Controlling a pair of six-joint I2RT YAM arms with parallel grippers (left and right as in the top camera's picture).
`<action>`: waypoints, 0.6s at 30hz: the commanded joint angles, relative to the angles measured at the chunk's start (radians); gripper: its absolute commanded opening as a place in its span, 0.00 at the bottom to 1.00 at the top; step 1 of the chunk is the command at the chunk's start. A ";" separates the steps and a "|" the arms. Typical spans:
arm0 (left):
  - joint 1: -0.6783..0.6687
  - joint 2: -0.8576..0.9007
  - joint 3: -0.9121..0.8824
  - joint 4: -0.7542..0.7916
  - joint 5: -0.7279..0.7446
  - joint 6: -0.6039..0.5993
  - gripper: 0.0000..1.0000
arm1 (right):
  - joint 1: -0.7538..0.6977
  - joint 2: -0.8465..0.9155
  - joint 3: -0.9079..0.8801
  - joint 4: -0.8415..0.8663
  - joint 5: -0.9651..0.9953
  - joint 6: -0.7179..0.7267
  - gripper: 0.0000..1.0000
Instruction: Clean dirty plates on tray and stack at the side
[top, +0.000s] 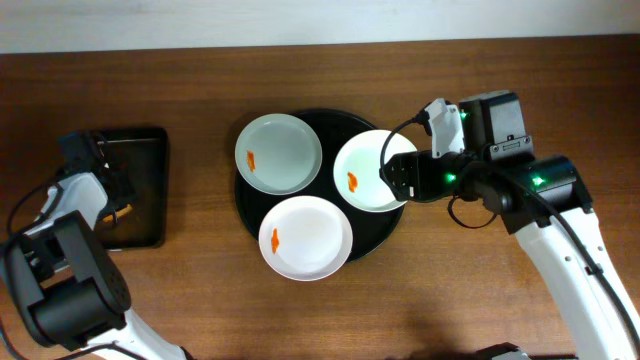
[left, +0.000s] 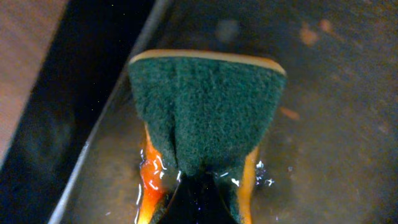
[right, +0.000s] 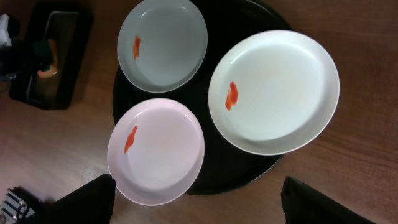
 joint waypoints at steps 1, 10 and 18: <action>-0.011 0.029 0.027 -0.093 0.195 0.058 0.00 | 0.003 0.003 0.019 -0.008 0.009 0.005 0.86; -0.034 -0.091 0.134 -0.270 0.156 0.037 0.50 | 0.003 0.003 0.019 -0.010 0.009 0.005 0.86; -0.034 0.019 0.108 -0.187 0.059 -0.025 0.36 | 0.003 0.003 0.019 -0.011 0.009 0.005 0.85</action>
